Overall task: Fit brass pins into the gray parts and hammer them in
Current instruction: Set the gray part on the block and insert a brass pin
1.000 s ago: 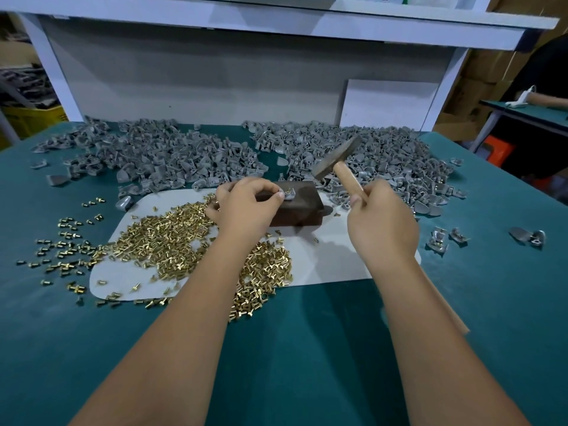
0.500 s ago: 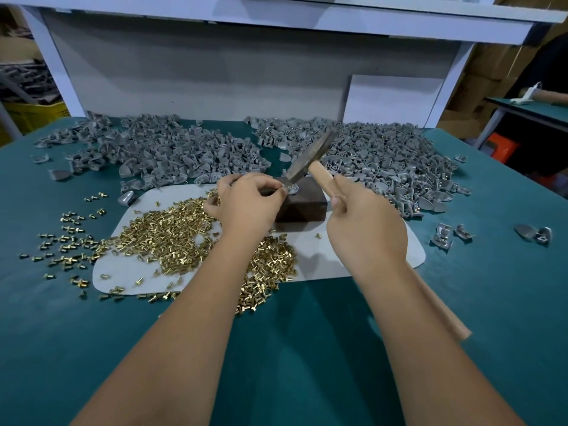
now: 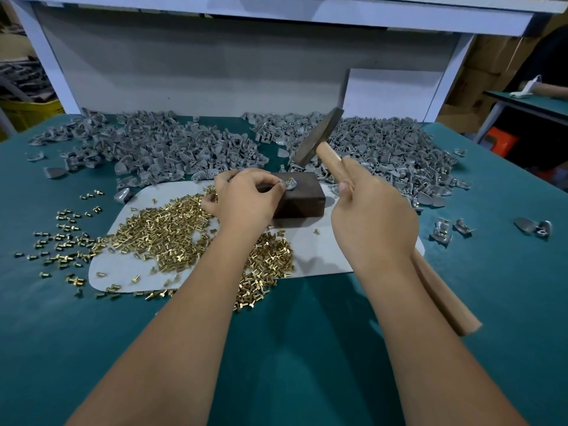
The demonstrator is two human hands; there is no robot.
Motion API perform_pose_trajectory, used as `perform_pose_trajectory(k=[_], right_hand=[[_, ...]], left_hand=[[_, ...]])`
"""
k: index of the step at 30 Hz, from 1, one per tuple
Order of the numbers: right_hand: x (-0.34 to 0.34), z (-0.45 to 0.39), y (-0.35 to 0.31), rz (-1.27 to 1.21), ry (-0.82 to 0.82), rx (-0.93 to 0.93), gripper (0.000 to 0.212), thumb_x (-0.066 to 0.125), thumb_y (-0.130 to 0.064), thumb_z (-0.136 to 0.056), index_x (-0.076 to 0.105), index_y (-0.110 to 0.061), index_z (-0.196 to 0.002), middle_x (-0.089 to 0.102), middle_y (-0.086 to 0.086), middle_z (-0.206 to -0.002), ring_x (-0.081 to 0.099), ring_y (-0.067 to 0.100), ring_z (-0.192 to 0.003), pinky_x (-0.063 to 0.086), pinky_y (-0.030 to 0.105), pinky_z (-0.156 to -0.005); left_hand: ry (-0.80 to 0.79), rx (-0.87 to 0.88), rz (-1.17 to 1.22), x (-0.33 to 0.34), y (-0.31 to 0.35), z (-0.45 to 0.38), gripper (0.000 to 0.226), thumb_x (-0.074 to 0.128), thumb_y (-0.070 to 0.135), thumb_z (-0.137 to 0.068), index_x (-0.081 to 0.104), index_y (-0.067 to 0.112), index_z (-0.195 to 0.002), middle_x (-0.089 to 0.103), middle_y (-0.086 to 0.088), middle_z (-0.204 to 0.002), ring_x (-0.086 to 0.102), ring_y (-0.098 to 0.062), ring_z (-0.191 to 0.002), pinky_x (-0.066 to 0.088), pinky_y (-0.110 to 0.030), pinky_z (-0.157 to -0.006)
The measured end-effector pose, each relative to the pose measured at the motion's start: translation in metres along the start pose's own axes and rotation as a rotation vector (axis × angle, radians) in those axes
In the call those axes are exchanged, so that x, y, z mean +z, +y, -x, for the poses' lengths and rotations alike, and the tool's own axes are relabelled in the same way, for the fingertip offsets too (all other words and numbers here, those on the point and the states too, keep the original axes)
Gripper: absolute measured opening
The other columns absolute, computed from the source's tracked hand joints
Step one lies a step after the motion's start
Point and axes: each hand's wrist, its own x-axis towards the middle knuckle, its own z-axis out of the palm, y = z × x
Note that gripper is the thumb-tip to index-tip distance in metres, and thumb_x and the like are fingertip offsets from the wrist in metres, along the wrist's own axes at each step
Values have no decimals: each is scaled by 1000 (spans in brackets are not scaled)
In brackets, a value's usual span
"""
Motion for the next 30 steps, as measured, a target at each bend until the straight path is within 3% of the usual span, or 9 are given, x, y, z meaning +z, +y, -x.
perform_pose_trajectory(k=[3, 8, 15, 23, 30], right_hand=[[1, 1, 0, 35, -28, -12, 33, 47, -22, -92, 51, -32, -124, 47, -1, -74, 39, 23, -58, 14, 23, -44], [3, 3, -5, -68, -87, -43, 36, 46, -25, -95, 51, -35, -129, 64, 2, -89, 41, 24, -66, 27, 29, -51], [1, -2, 6, -62, -27, 42, 16, 46, -22, -93, 53, -29, -106, 58, -2, -75, 36, 16, -51, 17, 26, -45], [9, 1, 0, -61, -111, -34, 26, 45, -23, -94, 54, -32, -117, 60, 0, -82, 43, 24, -67, 26, 30, -52], [16, -13, 21, -28, -26, 104, 14, 43, -18, -94, 53, -24, -101, 47, -3, -64, 40, 20, -52, 17, 25, -45]], left_hand=[[3, 7, 12, 0, 0, 1, 13, 68, 48, -86, 66, 45, -74, 59, 28, -103, 30, -15, -130, 19, -55, -106], [-1, -1, 16, -2, 0, 0, 25, 69, 48, -86, 57, 48, -64, 56, 29, -99, 30, -15, -131, 20, -55, -107], [10, -21, -4, -1, 2, 0, 26, 70, 49, -85, 56, 49, -62, 54, 31, -101, 28, -12, -129, 18, -52, -106], [-2, -22, 29, -1, 1, 0, 25, 70, 48, -85, 57, 48, -63, 54, 30, -100, 27, -12, -129, 17, -50, -105], [-37, -14, 68, -3, -1, 1, 22, 69, 46, -87, 60, 47, -67, 54, 29, -105, 26, -13, -132, 16, -50, -107]])
